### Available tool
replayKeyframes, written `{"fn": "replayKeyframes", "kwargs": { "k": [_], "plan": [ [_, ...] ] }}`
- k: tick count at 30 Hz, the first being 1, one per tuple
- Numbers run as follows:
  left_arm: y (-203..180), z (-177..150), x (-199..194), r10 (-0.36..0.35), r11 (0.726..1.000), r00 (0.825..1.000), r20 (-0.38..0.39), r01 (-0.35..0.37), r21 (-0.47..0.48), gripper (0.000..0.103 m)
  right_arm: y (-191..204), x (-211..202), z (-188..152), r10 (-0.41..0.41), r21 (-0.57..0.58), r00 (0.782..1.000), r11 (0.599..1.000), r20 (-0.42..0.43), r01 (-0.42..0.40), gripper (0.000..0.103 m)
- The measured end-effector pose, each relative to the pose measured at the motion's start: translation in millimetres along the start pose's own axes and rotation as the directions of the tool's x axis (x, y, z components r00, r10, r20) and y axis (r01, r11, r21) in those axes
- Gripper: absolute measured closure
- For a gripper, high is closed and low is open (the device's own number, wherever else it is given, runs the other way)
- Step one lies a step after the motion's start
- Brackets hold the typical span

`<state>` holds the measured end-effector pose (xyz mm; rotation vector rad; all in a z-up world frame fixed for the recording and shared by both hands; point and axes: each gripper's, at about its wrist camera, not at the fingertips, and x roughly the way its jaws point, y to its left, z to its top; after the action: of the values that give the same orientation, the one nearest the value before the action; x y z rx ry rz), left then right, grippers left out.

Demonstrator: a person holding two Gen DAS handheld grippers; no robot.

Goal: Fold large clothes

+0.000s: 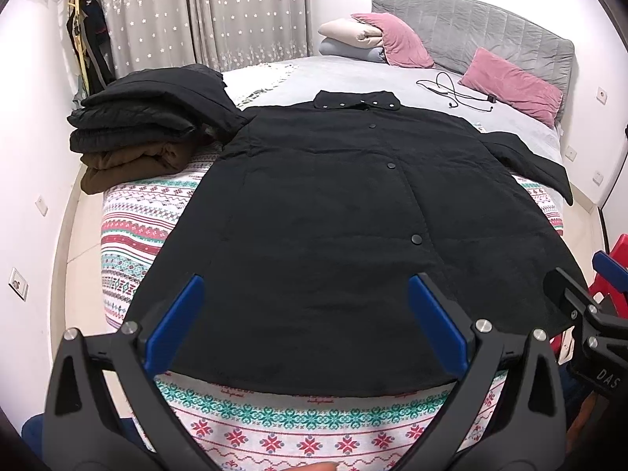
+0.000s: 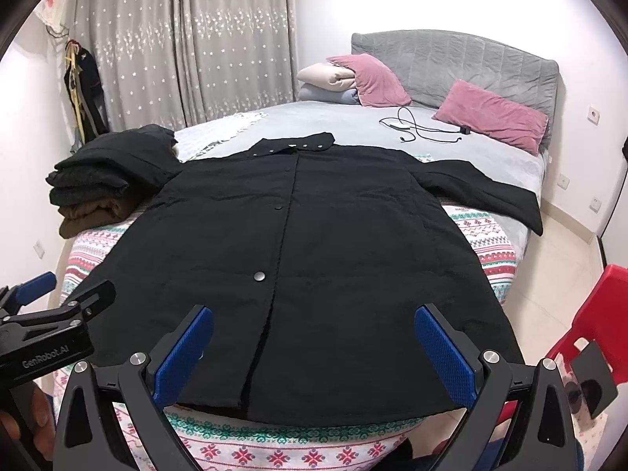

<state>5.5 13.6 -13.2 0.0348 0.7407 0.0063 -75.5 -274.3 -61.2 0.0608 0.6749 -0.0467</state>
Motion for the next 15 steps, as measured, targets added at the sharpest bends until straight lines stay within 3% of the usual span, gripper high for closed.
{"fn": "replayKeyframes", "kwargs": {
  "k": [15],
  "plan": [
    [-1,-12,0,-0.039,0.999,0.999,0.015,0.039,-0.005,0.000,-1,-4,-5,-0.031,-0.005,0.999,1.000,-0.008,0.031,0.000]
  ]
}}
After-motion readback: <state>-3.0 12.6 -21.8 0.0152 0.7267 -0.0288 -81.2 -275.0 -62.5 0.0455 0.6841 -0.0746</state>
